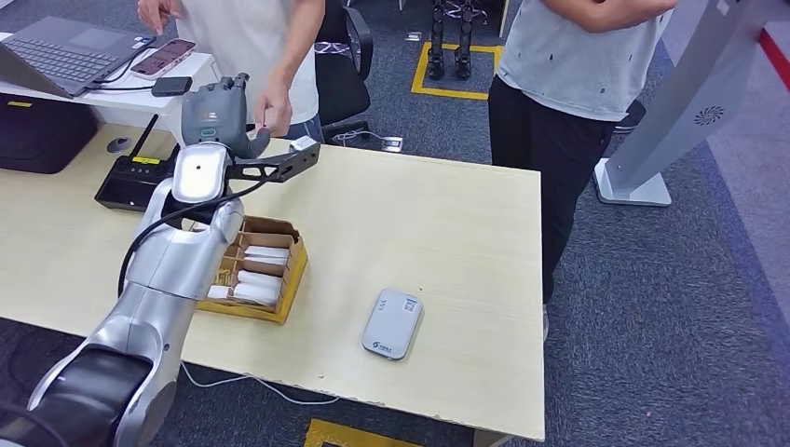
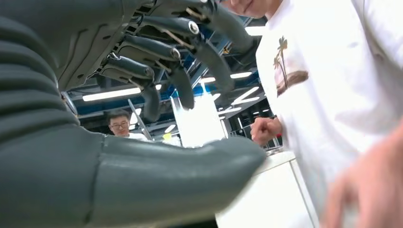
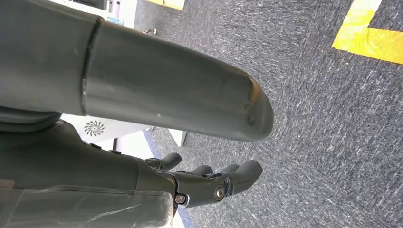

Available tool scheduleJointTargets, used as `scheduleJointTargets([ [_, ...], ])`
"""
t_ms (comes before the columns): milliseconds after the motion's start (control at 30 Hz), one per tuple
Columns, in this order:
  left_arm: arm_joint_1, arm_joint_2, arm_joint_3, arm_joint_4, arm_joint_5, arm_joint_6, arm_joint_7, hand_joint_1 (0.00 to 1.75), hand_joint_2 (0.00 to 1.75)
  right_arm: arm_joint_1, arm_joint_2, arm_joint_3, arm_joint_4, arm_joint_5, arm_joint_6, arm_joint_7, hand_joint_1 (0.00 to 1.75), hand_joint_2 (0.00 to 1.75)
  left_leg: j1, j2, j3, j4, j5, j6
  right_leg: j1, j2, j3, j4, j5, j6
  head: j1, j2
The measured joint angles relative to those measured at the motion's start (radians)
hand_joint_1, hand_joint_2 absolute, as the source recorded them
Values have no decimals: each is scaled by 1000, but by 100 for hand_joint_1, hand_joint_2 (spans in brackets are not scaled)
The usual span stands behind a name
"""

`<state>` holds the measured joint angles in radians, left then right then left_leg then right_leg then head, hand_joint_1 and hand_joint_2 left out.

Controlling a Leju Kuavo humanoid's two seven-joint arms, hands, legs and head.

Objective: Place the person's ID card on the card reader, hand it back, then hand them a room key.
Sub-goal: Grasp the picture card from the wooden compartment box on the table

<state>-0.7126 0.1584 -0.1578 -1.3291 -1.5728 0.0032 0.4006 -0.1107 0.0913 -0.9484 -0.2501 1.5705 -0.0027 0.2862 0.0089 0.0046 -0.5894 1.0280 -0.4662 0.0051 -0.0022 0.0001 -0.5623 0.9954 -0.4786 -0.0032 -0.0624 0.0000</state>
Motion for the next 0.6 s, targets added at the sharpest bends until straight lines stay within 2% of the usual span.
scheduleJointTargets([
  [167, 18, -21, 13, -54, 0, -7, -56, 0, 0, 1, -1, -2, 1, -1, 1, 8, 0, 0, 0, 0, 0, 0, 0, 0, 0, 0, 0, 0, 0, 0, 0, 0],
  [300, 80, -68, 38, -145, 0, -27, -150, 0, 0, 2, -3, -10, 1, -7, 2, 15, 0, 0, 0, 0, 0, 0, 0, 0, 0, 0, 0, 0, 0, 0, 0, 0],
  [400, 129, -97, 42, -208, 1, -38, -172, 0, 0, 2, -5, -17, 1, -8, 2, 17, 0, 0, -1, 0, 0, 0, 0, 0, 0, 0, 0, 0, 0, 0, 0, 0],
  [533, 161, -117, 43, -255, 1, -45, -182, 0, 175, 4, -7, -23, 1, -8, 2, 18, 0, 0, 0, 0, 0, 0, 0, 0, 0, -1, 0, 0, 0, 0, 0, 0],
  [600, 177, -129, 45, -274, 1, -51, -219, 0, 175, 5, -7, -28, 1, -10, 2, 21, 0, 0, 0, -1, 0, 0, 0, 0, 0, -1, 0, 0, 0, 0, 0, 0],
])
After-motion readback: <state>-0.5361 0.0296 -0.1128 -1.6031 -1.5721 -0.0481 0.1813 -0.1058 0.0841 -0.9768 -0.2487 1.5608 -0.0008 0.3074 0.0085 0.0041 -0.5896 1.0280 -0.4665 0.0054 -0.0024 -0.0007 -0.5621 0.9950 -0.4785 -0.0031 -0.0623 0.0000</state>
